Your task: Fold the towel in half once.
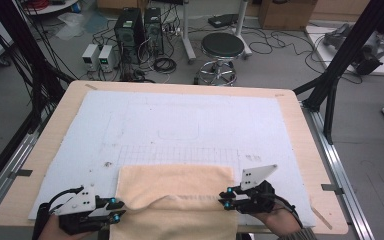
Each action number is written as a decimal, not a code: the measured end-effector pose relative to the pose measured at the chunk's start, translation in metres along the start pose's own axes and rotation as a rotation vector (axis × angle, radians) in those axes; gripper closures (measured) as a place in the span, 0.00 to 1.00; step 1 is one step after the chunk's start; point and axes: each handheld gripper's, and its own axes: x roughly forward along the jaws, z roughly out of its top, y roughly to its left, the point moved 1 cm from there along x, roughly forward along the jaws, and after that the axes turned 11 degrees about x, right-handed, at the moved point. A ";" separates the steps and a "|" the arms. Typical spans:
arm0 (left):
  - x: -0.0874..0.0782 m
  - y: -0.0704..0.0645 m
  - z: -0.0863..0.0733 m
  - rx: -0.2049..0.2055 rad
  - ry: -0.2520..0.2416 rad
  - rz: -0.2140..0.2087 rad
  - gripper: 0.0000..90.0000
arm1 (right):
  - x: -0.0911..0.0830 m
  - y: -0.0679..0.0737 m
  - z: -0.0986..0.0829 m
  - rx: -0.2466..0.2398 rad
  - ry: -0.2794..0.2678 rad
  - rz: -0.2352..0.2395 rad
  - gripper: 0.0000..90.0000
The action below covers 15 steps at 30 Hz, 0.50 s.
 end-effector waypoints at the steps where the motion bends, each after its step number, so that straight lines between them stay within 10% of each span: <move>1: -0.001 0.002 0.001 -0.002 -0.004 0.013 0.76 | -0.003 -0.002 0.002 -0.001 -0.013 -0.014 0.80; 15: 0.031 0.070 -0.008 -0.111 0.060 0.236 0.56 | 0.012 -0.058 0.011 0.065 -0.013 -0.201 0.57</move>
